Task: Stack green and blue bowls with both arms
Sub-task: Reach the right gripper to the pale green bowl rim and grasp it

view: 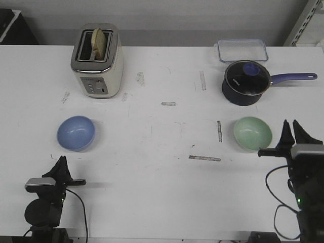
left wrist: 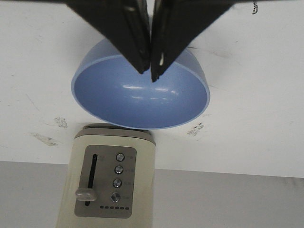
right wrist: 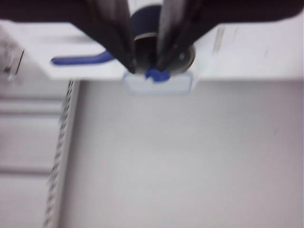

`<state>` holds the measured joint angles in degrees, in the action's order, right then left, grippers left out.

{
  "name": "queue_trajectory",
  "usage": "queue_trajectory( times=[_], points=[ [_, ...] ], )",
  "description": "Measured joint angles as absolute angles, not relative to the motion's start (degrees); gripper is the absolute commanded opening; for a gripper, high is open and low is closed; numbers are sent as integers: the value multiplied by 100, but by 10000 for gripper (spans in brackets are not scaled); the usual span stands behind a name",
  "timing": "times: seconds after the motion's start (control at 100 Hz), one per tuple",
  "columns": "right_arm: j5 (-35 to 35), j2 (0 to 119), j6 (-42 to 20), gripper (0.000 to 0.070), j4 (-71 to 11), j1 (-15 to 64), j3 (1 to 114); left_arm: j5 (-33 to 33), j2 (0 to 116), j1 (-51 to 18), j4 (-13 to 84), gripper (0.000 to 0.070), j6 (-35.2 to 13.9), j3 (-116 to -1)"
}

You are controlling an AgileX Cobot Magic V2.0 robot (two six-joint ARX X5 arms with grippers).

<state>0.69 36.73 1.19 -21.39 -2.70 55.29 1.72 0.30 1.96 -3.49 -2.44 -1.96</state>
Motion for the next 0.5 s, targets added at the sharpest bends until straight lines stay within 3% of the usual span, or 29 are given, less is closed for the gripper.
queue_trajectory(
  times=[0.16, 0.33, 0.5],
  points=[
    [327, 4965, 121, 473, -3317, -314, 6622, 172, 30, 196, -349, 1, -244, -196],
    [469, 6169, 235, 487, -4510, -666, 7288, 172, 30, 196, -349, 1, -246, -196],
    [1216, 7098, 554, 487, -5085, -1334, 7314, 172, 30, 196, -349, 1, -244, -196]
  ],
)
